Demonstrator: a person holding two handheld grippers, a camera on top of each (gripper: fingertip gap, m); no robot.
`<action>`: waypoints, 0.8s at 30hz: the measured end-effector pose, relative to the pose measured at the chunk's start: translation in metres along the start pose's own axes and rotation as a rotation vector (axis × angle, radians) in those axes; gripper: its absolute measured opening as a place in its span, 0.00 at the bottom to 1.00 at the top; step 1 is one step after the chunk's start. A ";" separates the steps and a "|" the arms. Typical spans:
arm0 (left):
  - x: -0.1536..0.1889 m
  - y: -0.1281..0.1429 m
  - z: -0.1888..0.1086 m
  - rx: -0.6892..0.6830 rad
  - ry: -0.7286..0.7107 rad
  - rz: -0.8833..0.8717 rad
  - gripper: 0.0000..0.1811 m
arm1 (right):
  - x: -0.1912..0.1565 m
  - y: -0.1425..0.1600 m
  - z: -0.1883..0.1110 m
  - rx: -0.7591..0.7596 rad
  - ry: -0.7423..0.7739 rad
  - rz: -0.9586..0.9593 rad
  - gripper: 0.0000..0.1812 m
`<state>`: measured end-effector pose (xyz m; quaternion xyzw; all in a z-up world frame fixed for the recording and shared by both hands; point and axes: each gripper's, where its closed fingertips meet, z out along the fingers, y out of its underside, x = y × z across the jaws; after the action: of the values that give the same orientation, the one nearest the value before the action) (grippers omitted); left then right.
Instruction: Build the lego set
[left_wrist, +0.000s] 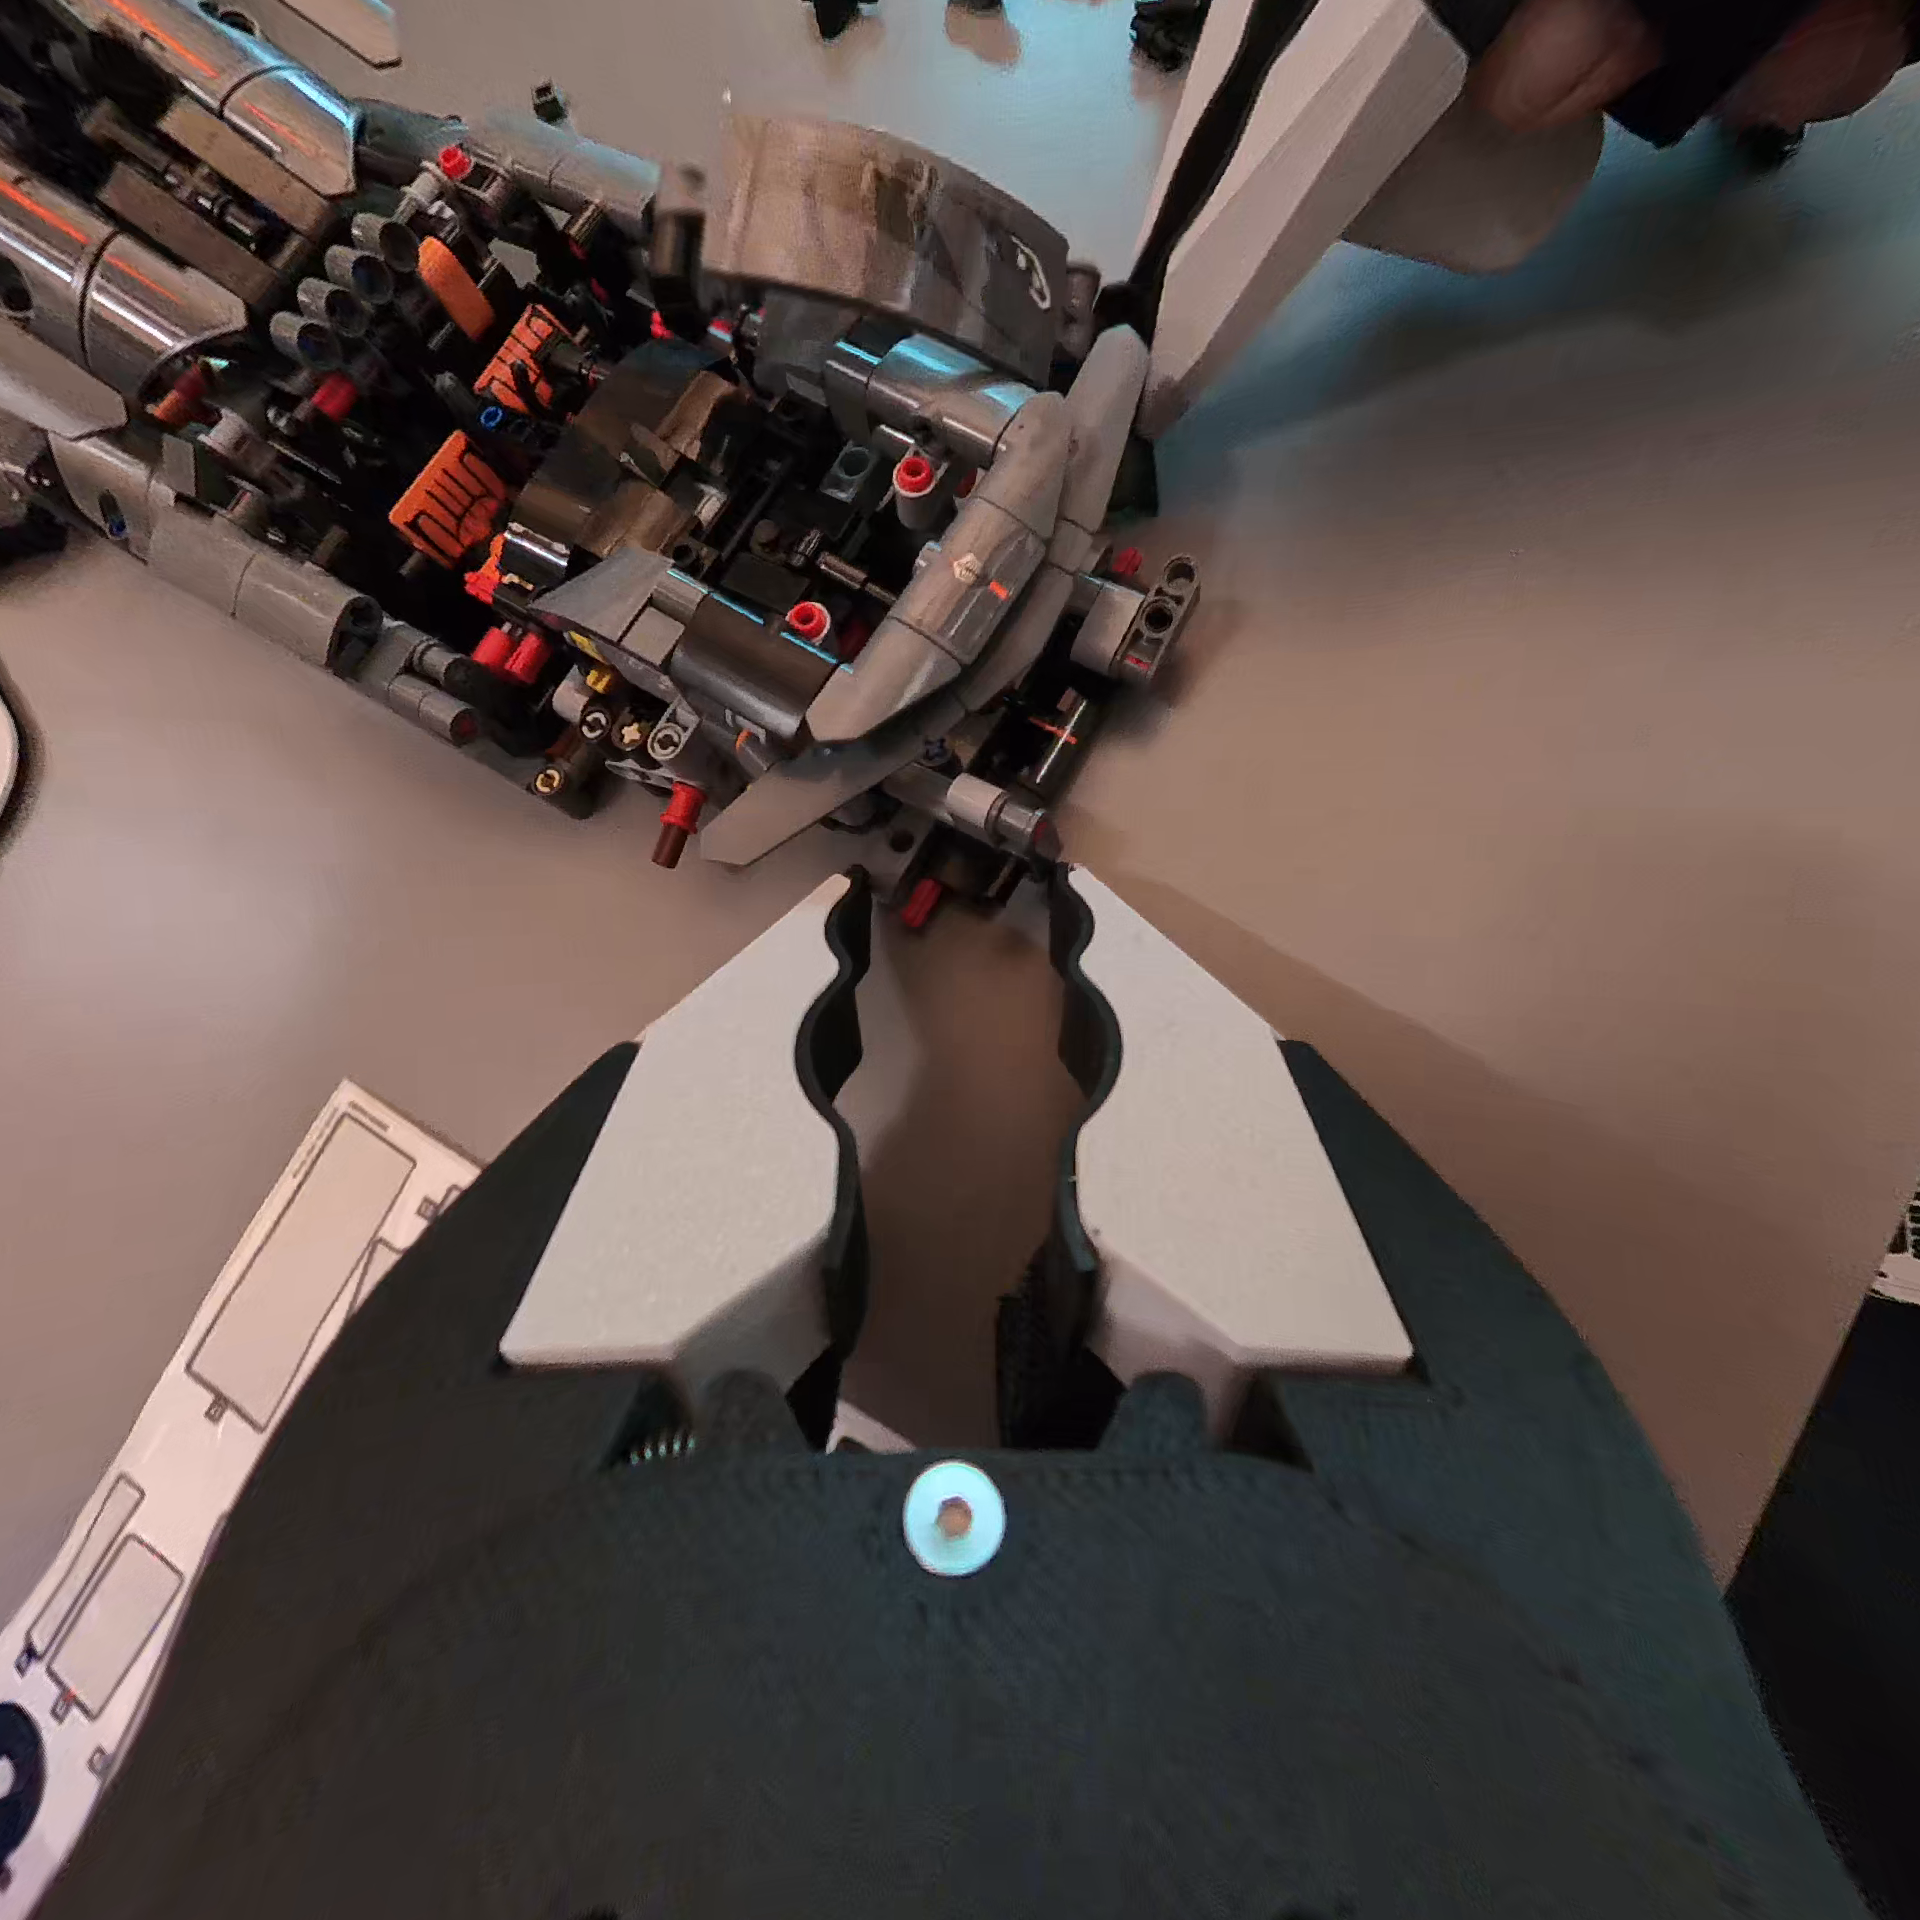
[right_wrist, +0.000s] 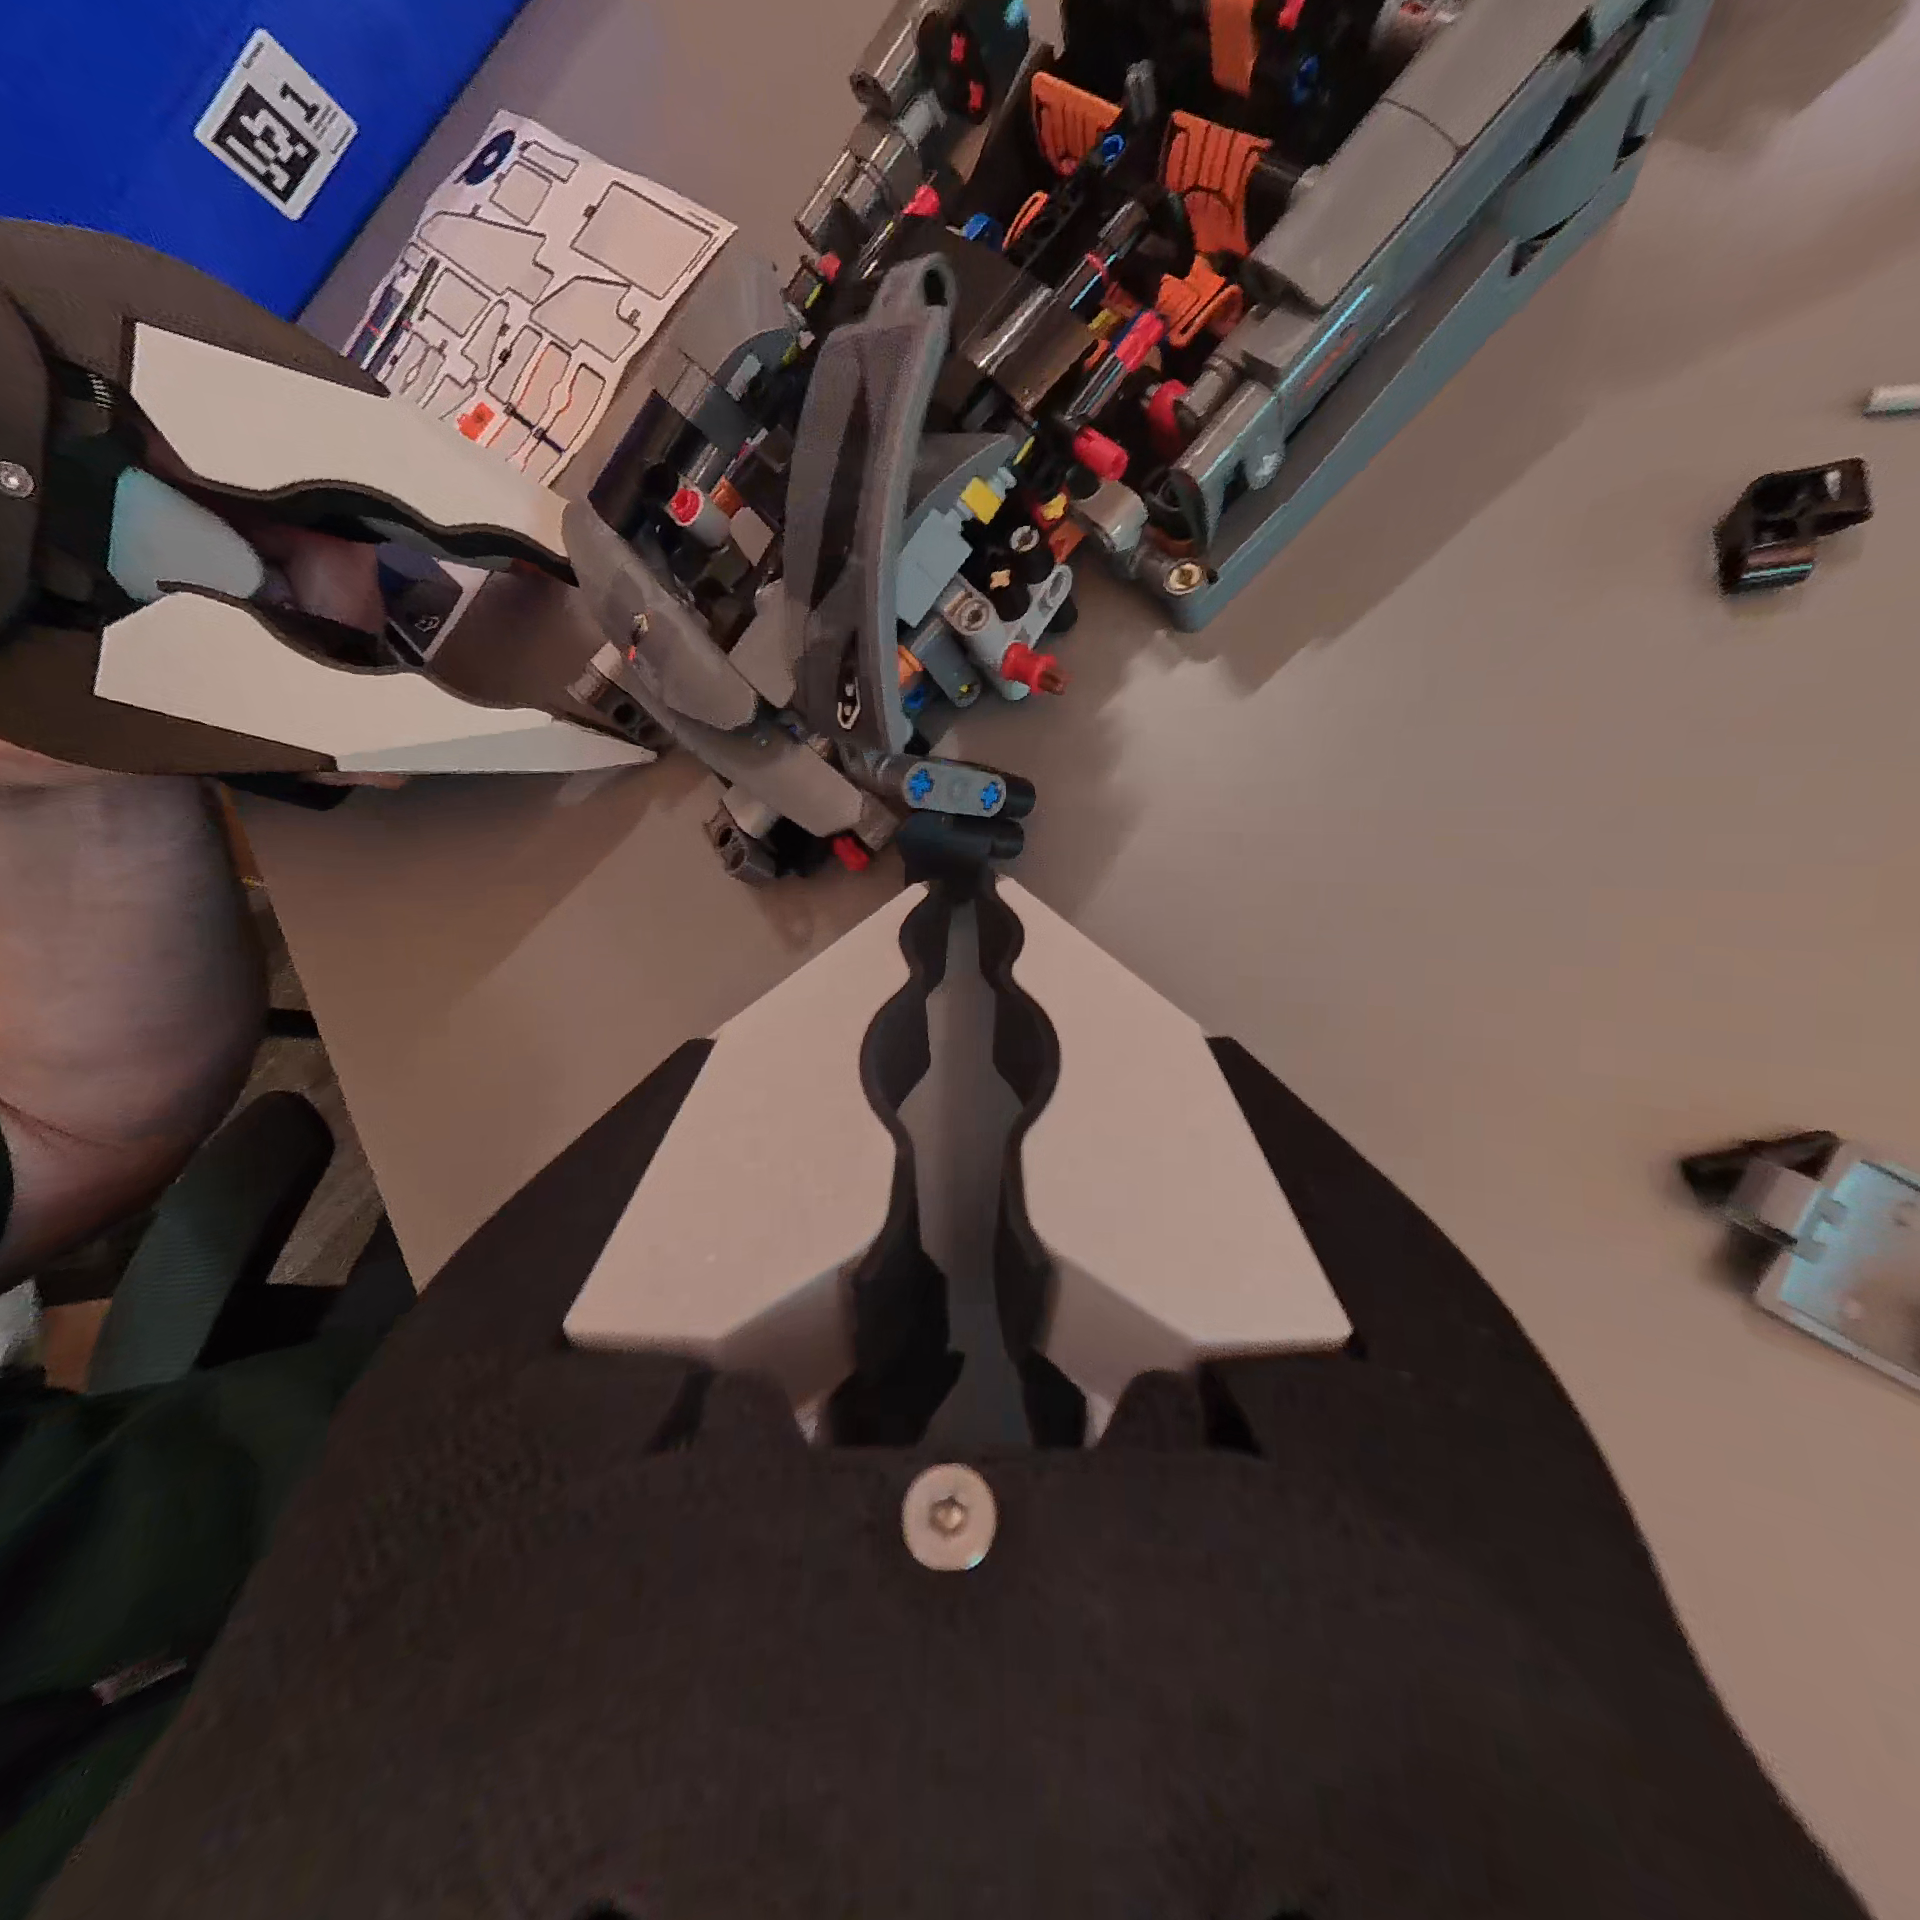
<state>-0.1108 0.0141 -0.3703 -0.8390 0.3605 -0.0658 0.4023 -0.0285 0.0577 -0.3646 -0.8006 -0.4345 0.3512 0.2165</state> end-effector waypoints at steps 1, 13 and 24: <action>0.001 -0.001 0.001 0.001 -0.001 0.008 0.17 | -0.002 0.001 0.002 -0.008 -0.011 0.016 0.02; 0.004 -0.005 0.004 0.006 -0.005 0.043 0.17 | -0.006 0.010 -0.003 -0.032 -0.085 0.110 0.01; 0.005 -0.006 0.004 0.010 0.009 0.059 0.16 | -0.006 0.016 -0.006 -0.065 -0.159 0.157 0.00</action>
<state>-0.1020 0.0162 -0.3696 -0.8257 0.3864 -0.0596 0.4068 -0.0179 0.0437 -0.3691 -0.8084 -0.3974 0.4151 0.1272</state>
